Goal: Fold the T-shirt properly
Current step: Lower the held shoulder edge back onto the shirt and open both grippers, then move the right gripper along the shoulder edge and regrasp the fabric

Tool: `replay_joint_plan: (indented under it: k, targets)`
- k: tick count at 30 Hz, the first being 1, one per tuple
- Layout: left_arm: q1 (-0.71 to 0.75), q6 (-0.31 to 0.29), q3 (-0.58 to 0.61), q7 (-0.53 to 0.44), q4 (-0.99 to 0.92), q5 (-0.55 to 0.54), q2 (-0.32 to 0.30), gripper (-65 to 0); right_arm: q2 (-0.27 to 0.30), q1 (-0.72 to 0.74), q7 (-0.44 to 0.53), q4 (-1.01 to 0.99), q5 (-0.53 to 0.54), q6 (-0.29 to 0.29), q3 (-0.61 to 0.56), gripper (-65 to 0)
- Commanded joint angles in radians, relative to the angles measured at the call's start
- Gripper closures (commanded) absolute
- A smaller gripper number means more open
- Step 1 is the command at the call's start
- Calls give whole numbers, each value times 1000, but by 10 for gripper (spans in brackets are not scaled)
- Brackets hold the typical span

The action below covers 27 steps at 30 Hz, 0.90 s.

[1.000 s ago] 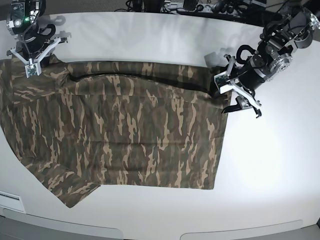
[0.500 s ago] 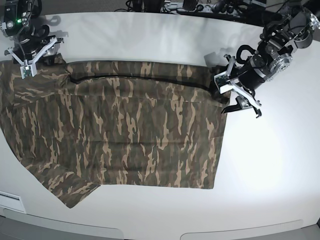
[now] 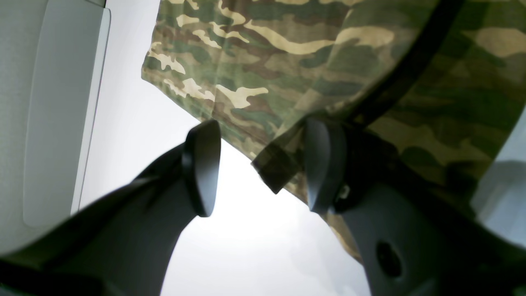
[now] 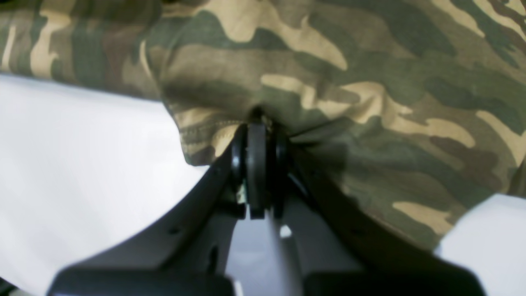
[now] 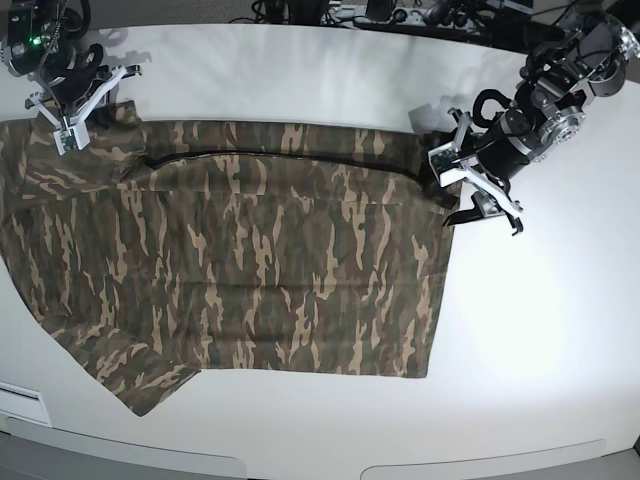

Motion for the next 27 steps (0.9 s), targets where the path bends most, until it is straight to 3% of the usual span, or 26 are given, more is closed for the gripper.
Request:
replay_joint_plan:
  k: [1,6,12,16,21,27]
  targets:
    - [-15,16,-9,-21,13,3,-14,-334,-7,-42,-203,-5,-30,15,-26,0]
    - [-15,16,-9,-22,13,3,-15,-334,-7,-41,-177,161,-107,15,-26,0]
    - [-15,16,-9,-22,13,3,-15,-334,-7,-38,41,283,-315,13,-26,0]
    - [-15,16,-9,-22,13,3,-15,-334,1,-32,145,284,-422,-42,-26,0]
    - [-14,16,-9,-22,13,3,-15,-334,20,-2,199,284,-433,-71,-26,0]
    - [-15,16,-9,-21,13,3,-15,-334,20,102,249,283,-418,-39,-26,0]
